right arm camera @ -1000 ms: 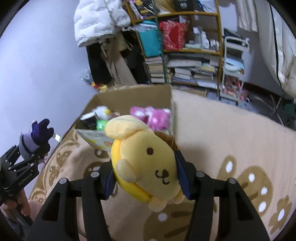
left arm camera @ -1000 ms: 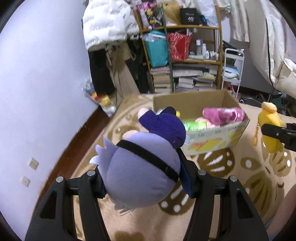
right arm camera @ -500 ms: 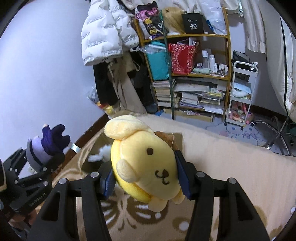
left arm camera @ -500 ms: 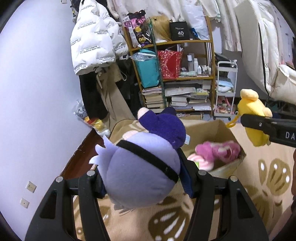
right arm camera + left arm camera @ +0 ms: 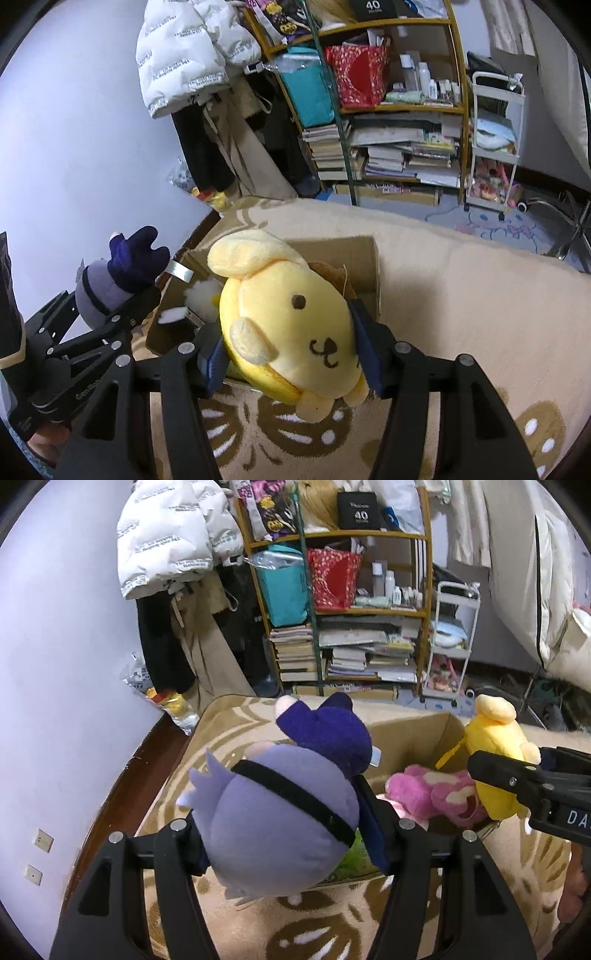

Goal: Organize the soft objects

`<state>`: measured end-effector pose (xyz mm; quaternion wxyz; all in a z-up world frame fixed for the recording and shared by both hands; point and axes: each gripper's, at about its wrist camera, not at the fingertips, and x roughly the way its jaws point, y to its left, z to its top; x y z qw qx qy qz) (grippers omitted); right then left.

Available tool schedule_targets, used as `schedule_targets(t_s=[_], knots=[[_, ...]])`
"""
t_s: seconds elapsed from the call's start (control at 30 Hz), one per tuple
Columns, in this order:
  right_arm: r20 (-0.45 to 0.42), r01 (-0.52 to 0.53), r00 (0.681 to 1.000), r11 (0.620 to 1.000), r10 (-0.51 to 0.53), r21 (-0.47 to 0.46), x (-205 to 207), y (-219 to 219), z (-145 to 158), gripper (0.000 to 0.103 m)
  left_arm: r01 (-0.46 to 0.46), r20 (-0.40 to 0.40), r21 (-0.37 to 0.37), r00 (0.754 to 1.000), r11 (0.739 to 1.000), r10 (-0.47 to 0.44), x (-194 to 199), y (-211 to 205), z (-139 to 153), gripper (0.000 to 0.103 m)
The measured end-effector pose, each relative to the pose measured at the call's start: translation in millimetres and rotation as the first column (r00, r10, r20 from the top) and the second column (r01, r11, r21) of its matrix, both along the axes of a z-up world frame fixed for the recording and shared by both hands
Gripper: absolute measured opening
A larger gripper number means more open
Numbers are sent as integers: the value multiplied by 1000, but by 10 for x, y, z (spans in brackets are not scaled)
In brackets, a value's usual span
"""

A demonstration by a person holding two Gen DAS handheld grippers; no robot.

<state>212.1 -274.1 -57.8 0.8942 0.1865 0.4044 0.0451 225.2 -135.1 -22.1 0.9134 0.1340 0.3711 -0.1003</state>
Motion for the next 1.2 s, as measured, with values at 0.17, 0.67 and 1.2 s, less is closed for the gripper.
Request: schedule_targets(t_s=[0.17, 0.67, 1.2], knots=[[-5, 8, 1000, 1000, -8, 15, 10, 3, -44, 67, 11, -19, 17, 1000, 1000, -11, 21, -45, -83, 66], [-30, -51, 998, 999, 51, 5, 39, 84, -1, 84, -59, -59, -47, 997, 997, 56, 92, 170, -22, 89], [42, -42, 998, 998, 45, -49, -453, 121, 552, 100, -176, 45, -68, 983, 982, 179, -408, 799, 582, 100]])
